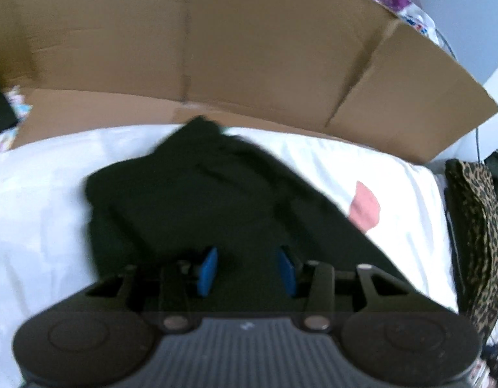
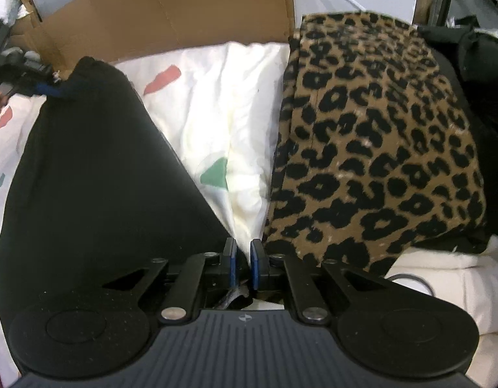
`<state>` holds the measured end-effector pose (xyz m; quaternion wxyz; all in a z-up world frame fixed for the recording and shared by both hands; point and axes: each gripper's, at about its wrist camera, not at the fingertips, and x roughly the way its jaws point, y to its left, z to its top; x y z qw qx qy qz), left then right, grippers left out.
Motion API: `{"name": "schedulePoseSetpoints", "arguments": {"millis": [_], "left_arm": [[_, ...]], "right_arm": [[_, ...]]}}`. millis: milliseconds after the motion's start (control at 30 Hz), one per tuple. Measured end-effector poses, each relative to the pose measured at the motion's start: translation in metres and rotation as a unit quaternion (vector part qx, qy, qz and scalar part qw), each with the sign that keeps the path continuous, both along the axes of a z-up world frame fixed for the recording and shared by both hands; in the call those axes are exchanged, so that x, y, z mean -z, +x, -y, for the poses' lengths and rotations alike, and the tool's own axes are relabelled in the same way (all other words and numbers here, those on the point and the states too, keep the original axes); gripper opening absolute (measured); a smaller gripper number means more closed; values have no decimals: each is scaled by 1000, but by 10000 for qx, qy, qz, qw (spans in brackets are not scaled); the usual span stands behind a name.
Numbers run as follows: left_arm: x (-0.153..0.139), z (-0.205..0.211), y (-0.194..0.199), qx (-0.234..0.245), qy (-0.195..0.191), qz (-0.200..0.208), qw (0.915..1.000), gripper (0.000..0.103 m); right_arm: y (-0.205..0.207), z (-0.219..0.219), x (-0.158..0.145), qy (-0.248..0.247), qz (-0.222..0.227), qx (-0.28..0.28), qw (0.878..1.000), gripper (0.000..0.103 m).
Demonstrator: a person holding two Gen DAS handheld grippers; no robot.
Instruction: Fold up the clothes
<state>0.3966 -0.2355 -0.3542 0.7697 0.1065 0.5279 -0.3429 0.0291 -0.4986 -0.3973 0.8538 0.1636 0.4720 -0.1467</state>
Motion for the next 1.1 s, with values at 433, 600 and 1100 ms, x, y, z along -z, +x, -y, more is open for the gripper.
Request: {"name": "schedulePoseSetpoints", "arguments": {"millis": [433, 600, 1100], "left_arm": [[21, -78, -11, -608, 130, -287, 9977, 45], [48, -86, -9, -867, -58, -425, 9953, 48], [37, -120, -23, -1250, -439, -469, 9901, 18]], "right_arm": [[19, -43, -3, 349, 451, -430, 9974, 14], [39, -64, 11, 307, 323, -705, 9965, 14], [35, -48, 35, -355, -356, -423, 9978, 6]]}}
